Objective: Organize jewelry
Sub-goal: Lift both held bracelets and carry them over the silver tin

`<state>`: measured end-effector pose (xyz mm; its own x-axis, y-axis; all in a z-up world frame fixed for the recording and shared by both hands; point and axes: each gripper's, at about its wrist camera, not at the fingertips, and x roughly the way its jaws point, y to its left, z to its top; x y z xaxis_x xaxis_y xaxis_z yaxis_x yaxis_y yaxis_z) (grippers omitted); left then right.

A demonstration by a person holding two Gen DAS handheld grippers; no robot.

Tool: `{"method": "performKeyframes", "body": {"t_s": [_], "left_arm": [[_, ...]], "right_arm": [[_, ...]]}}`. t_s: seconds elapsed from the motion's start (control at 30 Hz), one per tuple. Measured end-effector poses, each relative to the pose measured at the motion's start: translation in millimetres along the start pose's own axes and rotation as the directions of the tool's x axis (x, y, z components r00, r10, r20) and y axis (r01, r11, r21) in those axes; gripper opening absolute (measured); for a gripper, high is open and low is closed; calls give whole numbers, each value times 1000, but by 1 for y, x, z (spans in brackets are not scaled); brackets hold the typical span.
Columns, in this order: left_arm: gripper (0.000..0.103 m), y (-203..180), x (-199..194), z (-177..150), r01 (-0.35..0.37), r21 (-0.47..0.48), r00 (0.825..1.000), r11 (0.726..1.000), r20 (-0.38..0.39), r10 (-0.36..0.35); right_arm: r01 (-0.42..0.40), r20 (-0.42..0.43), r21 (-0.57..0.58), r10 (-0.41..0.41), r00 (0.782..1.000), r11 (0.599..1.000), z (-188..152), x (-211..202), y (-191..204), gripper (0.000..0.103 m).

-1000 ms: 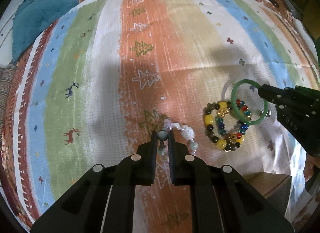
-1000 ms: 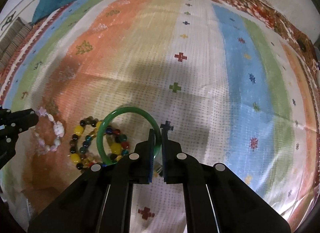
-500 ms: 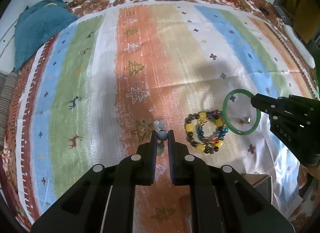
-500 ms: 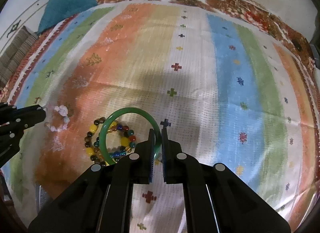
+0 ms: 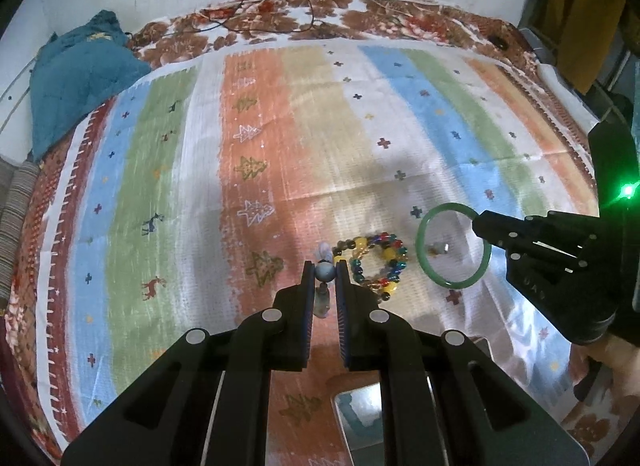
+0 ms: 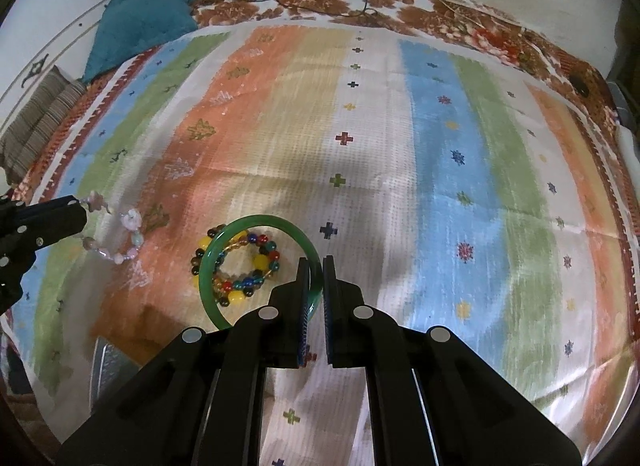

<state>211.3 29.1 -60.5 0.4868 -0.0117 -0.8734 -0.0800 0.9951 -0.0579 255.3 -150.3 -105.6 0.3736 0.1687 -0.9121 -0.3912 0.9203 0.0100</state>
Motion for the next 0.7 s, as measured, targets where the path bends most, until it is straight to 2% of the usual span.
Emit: {"method": "performKeyframes", "body": {"t_s": [0.13,0.7], "left_arm": [[10,-5,-11,-4,16,9,1000,1000,21,-16],[10,-13,-41,-24,48,12,997,999,67,-49]], "right_arm": [[2,35,-1,-2,999,1000,-2,-14,1,7],[-29,88,-18,30,996,999,-23,-52,12,7]]}}
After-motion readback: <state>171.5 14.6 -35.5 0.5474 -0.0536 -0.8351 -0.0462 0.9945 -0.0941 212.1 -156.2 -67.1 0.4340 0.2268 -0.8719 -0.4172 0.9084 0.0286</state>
